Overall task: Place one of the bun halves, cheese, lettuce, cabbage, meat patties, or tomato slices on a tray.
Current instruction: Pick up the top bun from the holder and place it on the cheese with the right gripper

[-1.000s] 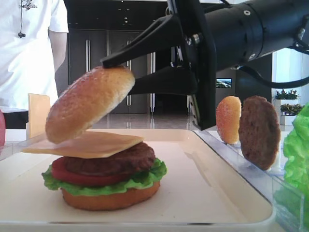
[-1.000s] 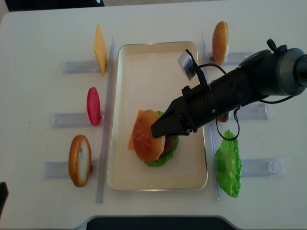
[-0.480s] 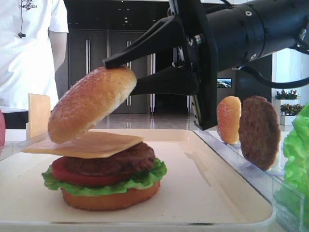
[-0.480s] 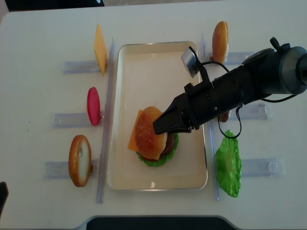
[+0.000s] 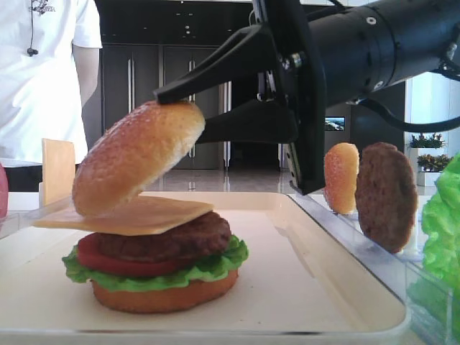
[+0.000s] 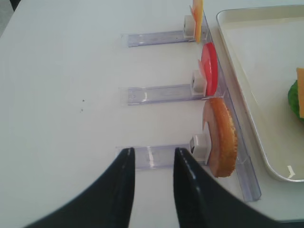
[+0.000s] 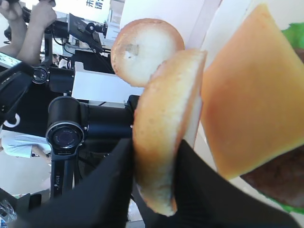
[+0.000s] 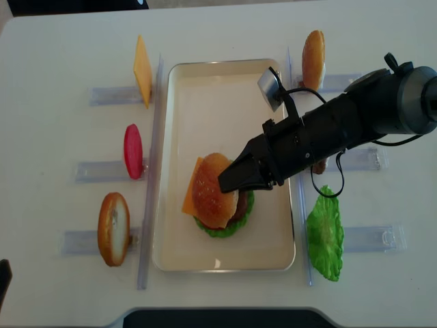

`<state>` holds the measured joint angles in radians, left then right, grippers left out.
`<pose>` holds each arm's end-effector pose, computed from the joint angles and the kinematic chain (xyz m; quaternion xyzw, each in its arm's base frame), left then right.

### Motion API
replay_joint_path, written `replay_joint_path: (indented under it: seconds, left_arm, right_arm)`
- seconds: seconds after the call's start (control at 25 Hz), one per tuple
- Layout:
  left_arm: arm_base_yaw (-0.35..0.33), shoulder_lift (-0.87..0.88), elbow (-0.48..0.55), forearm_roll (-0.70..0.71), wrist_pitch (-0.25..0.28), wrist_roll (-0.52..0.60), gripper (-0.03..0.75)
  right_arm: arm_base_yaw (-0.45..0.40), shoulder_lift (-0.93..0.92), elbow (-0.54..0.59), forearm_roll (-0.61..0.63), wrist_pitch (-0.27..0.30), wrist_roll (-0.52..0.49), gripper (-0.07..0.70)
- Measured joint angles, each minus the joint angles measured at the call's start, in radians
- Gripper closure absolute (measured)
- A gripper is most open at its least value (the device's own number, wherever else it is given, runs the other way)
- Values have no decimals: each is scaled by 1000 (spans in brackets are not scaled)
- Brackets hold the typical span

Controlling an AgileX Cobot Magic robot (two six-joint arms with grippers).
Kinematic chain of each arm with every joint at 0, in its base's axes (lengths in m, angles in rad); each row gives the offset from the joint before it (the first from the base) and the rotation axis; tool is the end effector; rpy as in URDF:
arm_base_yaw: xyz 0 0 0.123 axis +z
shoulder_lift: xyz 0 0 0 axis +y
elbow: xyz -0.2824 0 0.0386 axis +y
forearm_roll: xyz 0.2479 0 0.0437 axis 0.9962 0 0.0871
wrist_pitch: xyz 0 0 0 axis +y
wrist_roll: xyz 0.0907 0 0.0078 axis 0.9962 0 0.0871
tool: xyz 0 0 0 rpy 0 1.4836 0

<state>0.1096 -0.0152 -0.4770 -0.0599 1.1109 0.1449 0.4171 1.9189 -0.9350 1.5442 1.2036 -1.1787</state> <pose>-0.0062 -0.0056 0.2668 0.0171 0.8674 0.0333 0.4961 0.2626 0.2093 0.1662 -0.2073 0.7778 0.5923 0.0352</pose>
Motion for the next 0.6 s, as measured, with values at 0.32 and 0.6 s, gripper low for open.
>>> replay_joint_path:
  seconds: [0.32, 0.6]
  left_arm:
    - [0, 0, 0, 0, 0, 0, 496]
    - [0, 0, 0, 0, 0, 0, 496]
  right_arm:
    - [0, 0, 0, -16, 0, -3, 413]
    - [0, 0, 0, -16, -1, -7, 413]
